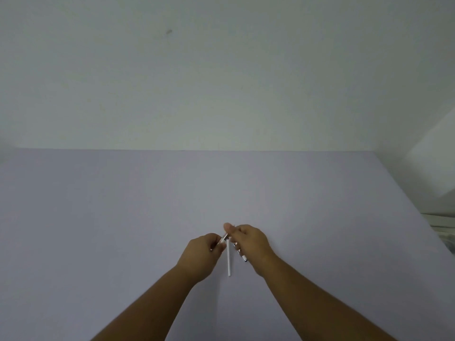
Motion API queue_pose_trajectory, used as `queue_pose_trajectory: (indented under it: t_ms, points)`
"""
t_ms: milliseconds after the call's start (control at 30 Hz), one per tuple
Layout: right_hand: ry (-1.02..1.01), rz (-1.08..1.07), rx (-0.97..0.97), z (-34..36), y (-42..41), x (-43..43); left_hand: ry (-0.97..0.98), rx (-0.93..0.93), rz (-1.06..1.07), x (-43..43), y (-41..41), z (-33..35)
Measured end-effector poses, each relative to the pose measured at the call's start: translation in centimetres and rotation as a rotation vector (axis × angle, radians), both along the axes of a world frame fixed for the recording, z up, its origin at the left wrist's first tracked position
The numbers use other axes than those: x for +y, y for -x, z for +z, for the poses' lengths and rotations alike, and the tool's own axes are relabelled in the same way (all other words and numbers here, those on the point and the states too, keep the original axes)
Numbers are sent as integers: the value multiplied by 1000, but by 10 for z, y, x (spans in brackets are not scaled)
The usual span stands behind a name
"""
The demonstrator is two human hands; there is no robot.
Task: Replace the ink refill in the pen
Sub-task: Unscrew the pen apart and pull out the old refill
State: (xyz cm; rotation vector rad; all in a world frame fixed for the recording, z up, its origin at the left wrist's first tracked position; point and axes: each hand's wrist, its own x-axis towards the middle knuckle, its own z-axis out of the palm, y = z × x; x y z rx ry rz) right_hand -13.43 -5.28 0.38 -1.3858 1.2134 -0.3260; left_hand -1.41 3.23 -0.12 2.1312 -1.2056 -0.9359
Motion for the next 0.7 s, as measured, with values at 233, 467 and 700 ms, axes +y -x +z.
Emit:
queue_pose_trajectory:
  t_ms: [233, 467, 700]
  points:
    - [-53, -42, -269, 16, -2, -7, 66, 231, 4, -7, 1, 15]
    - [-193, 102, -337, 26, 11, -21, 72, 154, -99, -8, -1, 27]
    - [-106, 198, -212, 36, 16, -29, 67, -21, -165, -9, 0, 33]
